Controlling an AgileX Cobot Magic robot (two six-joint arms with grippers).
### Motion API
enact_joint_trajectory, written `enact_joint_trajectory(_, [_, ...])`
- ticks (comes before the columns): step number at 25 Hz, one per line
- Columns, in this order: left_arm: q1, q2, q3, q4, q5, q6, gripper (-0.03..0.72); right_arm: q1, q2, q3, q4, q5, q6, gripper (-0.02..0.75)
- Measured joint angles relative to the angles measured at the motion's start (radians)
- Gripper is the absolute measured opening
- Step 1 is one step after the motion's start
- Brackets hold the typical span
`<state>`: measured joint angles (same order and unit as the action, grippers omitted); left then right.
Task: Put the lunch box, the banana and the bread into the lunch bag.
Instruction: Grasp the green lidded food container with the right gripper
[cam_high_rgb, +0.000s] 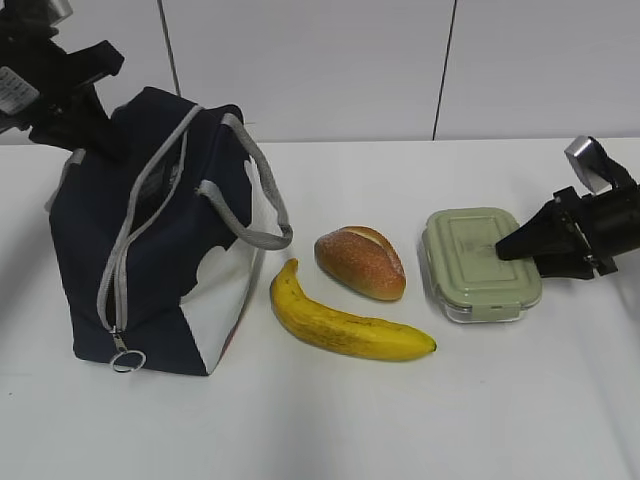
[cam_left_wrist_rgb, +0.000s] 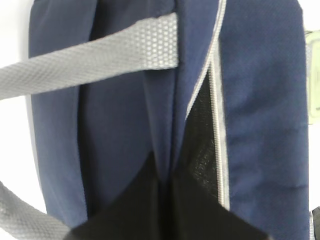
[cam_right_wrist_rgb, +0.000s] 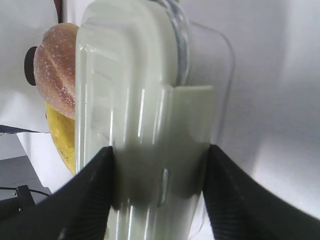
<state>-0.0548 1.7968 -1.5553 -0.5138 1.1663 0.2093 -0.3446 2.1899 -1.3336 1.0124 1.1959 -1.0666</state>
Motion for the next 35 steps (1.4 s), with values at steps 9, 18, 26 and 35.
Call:
enact_joint_trajectory(9, [0.000,0.000,0.000,0.000,0.000,0.000,-0.003,0.000,0.000,0.000,0.011,0.000,0.000,0.386])
enact_joint_trajectory(18, [0.000,0.000,0.000,0.000,0.000,0.000,-0.003,0.000,0.002,-0.017,0.023,-0.006,0.000,0.385])
enact_joint_trajectory(26, [0.000,0.000,0.000,0.000,0.000,0.000,-0.003,0.000,0.002,-0.047,0.025,-0.027,0.027,0.384])
enact_joint_trajectory(35, [0.000,0.000,0.000,0.000,0.000,0.000,-0.003,0.012,-0.094,-0.078,0.014,-0.043,0.128,0.384])
